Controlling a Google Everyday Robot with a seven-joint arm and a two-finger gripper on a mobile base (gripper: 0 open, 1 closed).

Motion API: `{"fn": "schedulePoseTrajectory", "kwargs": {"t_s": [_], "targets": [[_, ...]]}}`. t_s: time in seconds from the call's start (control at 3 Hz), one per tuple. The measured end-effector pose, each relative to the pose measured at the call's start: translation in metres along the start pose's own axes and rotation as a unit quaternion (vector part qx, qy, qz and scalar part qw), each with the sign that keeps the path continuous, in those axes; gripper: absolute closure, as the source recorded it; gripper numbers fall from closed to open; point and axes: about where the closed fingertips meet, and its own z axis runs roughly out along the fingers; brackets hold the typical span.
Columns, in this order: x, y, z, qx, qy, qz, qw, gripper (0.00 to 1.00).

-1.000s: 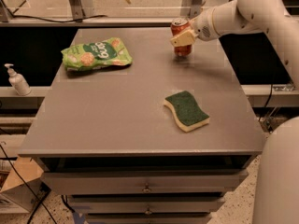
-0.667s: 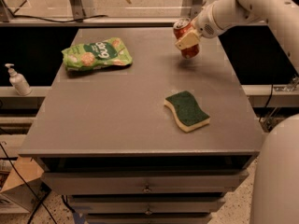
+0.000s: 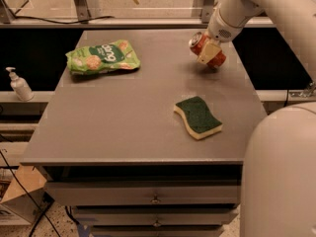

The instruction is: Knock coke can over

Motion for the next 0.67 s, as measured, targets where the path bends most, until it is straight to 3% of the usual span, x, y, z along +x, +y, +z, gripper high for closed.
{"fn": "schedulePoseTrajectory", "kwargs": {"t_s": [0.33,0.67], "targets": [[0.005,0.007,0.003,-0.020,0.016,-0.017,0.9995,0.39],[0.002,0.024,0.005,-0.065,0.004,-0.033,0.9973,0.15]]}}
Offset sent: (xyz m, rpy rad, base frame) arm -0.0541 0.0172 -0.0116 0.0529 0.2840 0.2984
